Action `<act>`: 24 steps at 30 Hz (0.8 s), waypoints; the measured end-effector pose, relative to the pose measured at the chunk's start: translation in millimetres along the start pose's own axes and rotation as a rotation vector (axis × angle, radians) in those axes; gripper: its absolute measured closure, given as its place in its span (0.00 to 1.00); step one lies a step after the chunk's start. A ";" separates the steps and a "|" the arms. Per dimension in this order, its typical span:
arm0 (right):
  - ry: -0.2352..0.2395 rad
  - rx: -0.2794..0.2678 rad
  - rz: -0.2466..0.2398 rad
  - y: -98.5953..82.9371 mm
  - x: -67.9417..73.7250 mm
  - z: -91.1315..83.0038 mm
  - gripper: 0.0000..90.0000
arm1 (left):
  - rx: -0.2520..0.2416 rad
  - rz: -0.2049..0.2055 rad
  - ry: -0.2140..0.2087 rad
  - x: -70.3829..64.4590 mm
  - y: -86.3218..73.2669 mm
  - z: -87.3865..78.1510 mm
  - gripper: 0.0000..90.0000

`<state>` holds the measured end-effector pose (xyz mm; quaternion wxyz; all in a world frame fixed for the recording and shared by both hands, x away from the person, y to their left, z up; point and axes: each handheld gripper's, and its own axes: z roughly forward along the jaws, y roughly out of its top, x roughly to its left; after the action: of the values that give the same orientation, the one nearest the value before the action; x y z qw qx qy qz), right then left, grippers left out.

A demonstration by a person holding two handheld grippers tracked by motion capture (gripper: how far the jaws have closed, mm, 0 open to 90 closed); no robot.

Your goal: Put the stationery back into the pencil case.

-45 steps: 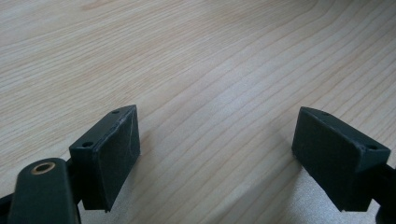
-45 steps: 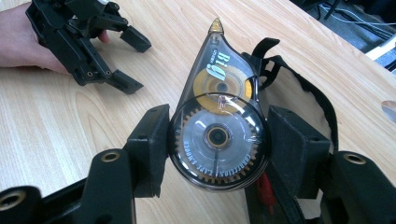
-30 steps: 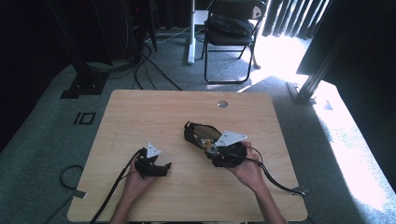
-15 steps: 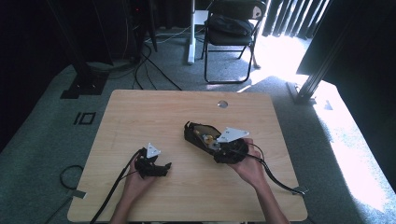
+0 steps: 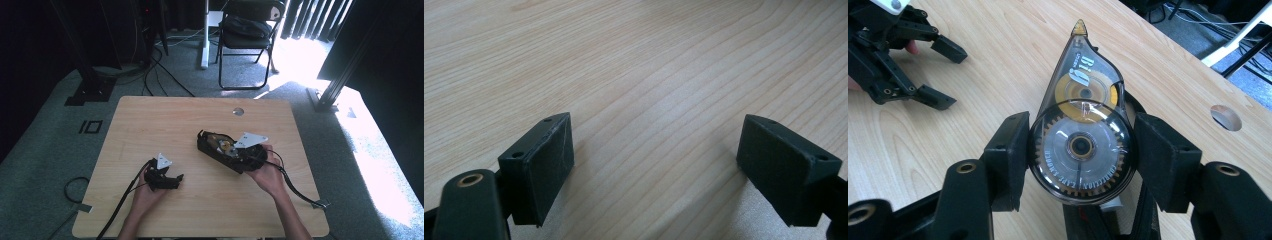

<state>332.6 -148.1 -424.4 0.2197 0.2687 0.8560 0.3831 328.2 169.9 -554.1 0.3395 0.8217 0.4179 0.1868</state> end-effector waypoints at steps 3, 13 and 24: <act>-0.005 0.003 0.003 0.2 -2.1 1.8 0.46 | 0.000 -0.001 0.000 0.0 0.0 0.0 0.17; -0.013 0.003 0.001 0.8 -7.4 4.8 0.46 | 0.000 -0.001 0.000 -0.1 0.0 0.0 0.17; -0.018 0.009 0.024 -5.9 -16.6 8.1 0.46 | 0.000 -0.001 0.001 -0.1 -0.1 0.0 0.17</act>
<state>348.2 -157.5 -431.0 0.2215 0.2835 0.8524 0.3796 328.1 169.8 -554.2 0.3395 0.8214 0.4184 0.1871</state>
